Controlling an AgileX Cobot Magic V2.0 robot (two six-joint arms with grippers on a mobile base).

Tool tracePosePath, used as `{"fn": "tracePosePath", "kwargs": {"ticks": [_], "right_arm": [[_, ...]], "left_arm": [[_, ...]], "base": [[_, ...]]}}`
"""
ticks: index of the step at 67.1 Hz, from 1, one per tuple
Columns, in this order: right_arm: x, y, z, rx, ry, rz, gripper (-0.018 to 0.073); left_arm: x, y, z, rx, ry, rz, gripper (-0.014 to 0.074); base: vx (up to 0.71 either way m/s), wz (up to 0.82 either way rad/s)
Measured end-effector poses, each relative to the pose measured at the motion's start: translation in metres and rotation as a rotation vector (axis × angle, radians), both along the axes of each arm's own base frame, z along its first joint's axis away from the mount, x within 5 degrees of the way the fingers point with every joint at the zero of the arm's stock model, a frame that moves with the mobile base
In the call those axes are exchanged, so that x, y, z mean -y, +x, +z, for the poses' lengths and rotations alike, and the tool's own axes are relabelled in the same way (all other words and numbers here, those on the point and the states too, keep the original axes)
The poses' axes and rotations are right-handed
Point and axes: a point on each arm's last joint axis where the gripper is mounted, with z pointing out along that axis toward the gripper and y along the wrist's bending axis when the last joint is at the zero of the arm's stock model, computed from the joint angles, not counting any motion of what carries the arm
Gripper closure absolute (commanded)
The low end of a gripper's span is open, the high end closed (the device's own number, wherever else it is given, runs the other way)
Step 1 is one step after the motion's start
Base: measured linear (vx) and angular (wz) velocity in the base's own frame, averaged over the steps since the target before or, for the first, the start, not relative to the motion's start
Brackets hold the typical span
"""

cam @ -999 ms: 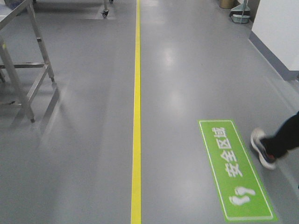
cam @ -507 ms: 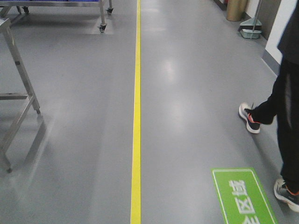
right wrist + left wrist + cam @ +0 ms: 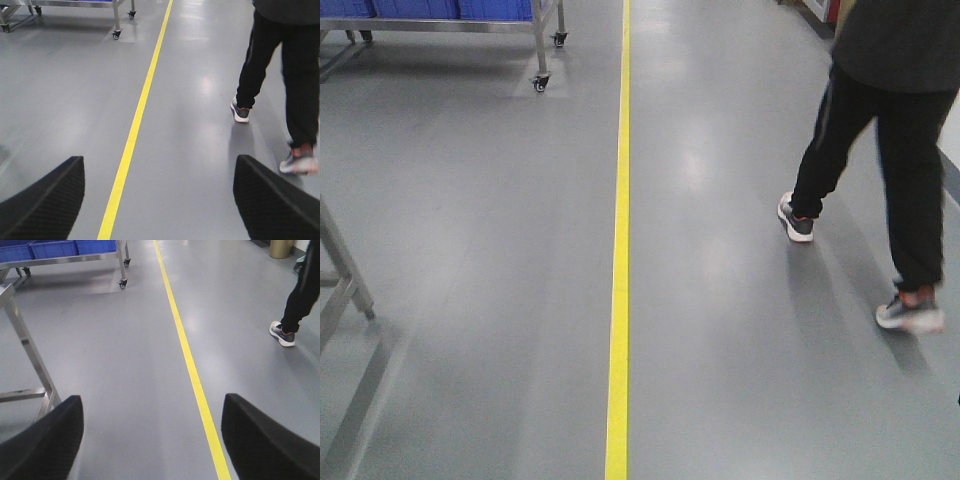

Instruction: Move and align brake pads A on conveyor

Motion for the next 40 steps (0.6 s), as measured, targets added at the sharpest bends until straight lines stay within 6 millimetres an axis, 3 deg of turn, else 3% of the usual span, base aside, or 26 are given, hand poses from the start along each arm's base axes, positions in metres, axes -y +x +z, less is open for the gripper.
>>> {"fn": "tracePosePath", "kwargs": {"ticks": [40], "right_arm": [[0.0000,0.0000,0.0000,0.000,0.000,0.000,-0.0017]], "left_arm": [[0.0000,0.0000,0.0000,0.000,0.000,0.000,0.0062]], "base": [[0.69,-0.01]]}}
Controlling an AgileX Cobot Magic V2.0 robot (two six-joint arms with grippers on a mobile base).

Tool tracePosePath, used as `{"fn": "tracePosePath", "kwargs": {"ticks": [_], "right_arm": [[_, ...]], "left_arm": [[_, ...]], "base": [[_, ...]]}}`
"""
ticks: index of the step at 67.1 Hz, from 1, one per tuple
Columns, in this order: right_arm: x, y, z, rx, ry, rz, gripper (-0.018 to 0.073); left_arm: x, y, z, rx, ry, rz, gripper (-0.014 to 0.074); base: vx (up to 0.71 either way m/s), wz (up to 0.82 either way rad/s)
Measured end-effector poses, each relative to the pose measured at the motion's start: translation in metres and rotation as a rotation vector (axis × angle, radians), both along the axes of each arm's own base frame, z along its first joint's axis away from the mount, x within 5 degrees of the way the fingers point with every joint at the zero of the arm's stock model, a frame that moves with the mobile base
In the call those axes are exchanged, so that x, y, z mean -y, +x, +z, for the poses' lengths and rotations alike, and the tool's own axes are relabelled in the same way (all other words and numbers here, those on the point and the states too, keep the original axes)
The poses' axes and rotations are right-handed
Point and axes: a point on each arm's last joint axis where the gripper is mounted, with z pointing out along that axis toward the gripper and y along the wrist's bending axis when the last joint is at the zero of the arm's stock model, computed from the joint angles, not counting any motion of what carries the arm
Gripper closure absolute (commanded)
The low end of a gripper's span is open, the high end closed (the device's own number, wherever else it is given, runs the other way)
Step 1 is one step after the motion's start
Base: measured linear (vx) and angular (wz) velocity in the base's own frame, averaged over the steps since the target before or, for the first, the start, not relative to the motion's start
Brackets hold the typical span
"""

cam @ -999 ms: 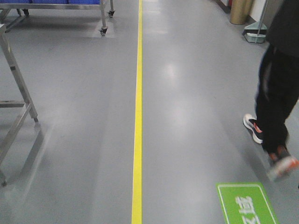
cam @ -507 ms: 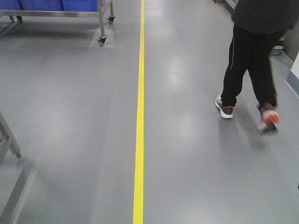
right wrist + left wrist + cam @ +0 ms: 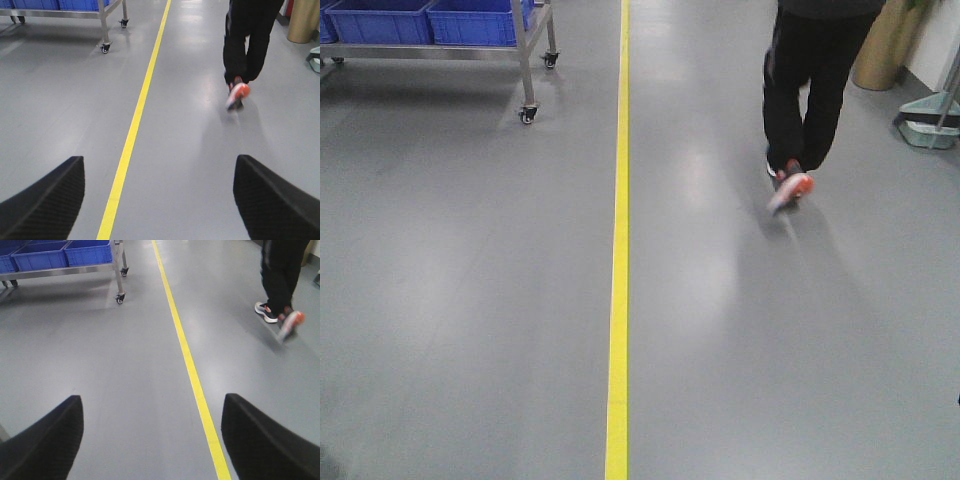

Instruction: Move and align brake pads A on conveyor

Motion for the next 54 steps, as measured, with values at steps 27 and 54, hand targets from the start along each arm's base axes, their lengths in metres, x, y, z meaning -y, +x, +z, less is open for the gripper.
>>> {"fn": "tracePosePath", "kwargs": {"ticks": [27,54], "right_arm": [[0.0000,0.0000,0.0001,0.001,0.000,0.000,-0.0017],[0.0000,0.0000,0.0000,0.000,0.000,0.000,-0.0017]], "left_arm": [[0.0000,0.0000,0.0000,0.000,0.000,0.000,0.0062],[0.0000,0.0000,0.0000,0.000,0.000,0.000,0.0062]], "base": [[0.56,0.09],[0.42,0.08]]}}
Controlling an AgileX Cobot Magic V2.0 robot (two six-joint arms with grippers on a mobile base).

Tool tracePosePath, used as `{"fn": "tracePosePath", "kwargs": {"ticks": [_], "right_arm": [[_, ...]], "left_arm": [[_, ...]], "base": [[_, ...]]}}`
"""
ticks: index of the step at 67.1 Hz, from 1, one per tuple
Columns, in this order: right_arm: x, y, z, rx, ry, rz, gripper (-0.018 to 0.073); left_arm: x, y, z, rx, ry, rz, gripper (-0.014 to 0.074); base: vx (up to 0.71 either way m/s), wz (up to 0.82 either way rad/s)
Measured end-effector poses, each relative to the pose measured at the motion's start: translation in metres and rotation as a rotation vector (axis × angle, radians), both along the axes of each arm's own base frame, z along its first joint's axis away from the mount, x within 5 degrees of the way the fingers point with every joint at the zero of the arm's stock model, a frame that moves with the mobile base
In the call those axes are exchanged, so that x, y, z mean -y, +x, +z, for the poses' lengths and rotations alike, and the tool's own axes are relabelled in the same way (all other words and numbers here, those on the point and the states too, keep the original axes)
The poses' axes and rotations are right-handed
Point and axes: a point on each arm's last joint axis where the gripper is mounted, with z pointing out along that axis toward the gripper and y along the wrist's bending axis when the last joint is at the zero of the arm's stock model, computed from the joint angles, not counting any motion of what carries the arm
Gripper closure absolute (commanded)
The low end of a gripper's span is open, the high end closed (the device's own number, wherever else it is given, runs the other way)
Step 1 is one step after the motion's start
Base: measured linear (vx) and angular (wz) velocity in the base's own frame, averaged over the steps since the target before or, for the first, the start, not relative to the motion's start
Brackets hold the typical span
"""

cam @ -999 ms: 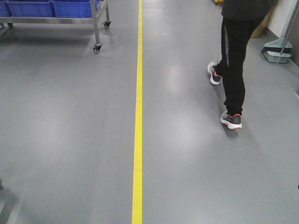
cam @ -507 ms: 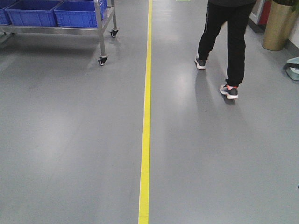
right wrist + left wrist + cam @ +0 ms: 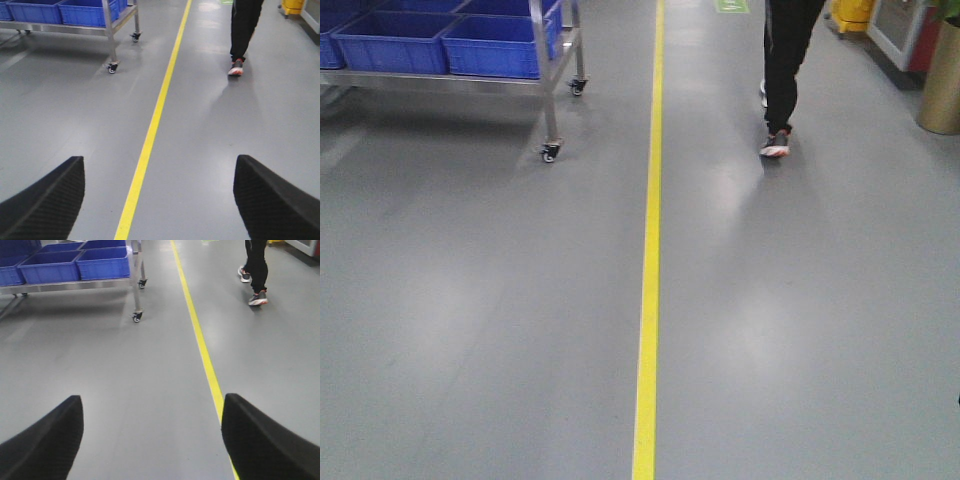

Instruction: Move and align brake pads A on conveyor

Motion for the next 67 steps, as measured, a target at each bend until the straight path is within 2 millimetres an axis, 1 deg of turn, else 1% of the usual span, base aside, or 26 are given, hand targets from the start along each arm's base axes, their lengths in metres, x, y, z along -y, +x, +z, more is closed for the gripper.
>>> {"fn": "tracePosePath", "kwargs": {"ticks": [11,24,67], "right_arm": [[0.0000,0.0000,0.0000,0.000,0.000,0.000,-0.0017],[0.0000,0.0000,0.0000,0.000,0.000,0.000,-0.0017],[0.0000,0.0000,0.0000,0.000,0.000,0.000,-0.0017]], "left_arm": [[0.0000,0.0000,0.0000,0.000,0.000,0.000,0.0062],[0.0000,0.0000,0.0000,0.000,0.000,0.000,0.0062],[0.0000,0.0000,0.0000,0.000,0.000,0.000,0.0062]], "base": [[0.33,0.44],[0.27,0.72],[0.23,0.98]]}}
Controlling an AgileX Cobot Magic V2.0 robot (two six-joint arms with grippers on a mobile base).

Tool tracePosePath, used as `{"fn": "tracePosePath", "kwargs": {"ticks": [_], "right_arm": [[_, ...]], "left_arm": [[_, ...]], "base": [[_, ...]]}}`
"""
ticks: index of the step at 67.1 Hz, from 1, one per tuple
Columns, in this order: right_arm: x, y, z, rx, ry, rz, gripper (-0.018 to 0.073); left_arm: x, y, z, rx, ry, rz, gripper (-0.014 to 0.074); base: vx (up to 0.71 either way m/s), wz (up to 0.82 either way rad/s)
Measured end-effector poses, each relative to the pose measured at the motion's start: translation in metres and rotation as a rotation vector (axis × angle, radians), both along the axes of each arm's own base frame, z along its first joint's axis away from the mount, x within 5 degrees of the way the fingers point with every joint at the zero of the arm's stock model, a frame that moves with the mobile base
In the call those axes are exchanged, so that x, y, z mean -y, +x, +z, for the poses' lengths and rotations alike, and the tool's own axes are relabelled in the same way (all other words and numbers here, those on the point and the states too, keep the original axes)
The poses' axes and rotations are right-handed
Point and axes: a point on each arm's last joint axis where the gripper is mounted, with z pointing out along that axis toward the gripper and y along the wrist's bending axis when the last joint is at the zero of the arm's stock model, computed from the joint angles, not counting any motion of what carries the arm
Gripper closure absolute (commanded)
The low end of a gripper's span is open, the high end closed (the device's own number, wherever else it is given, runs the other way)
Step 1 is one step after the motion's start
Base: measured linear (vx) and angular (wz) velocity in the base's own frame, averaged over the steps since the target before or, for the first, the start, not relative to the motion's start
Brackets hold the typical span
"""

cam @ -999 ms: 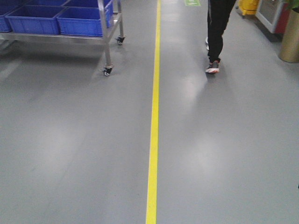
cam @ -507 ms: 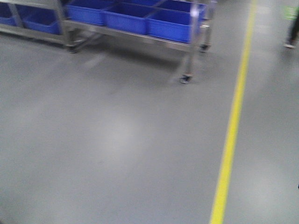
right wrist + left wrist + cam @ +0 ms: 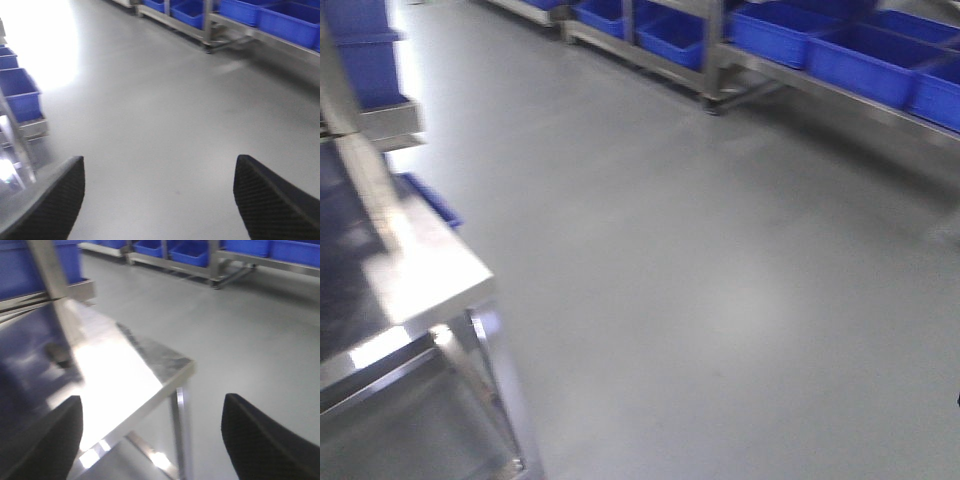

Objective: Move and align brake pads A on conveyor
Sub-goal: 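Turn and approach the steel table holding two more pads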

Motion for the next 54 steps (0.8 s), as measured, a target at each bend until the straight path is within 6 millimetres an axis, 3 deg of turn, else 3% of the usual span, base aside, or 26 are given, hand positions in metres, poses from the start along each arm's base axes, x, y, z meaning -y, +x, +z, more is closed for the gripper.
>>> {"fn": "tracePosePath", "kwargs": {"ticks": [54], "right_arm": [[0.0000,0.0000,0.0000,0.000,0.000,0.000,-0.0017]], "left_arm": [[0.0000,0.0000,0.0000,0.000,0.000,0.000,0.0062]], "base": [[0.23,0.67]]}}
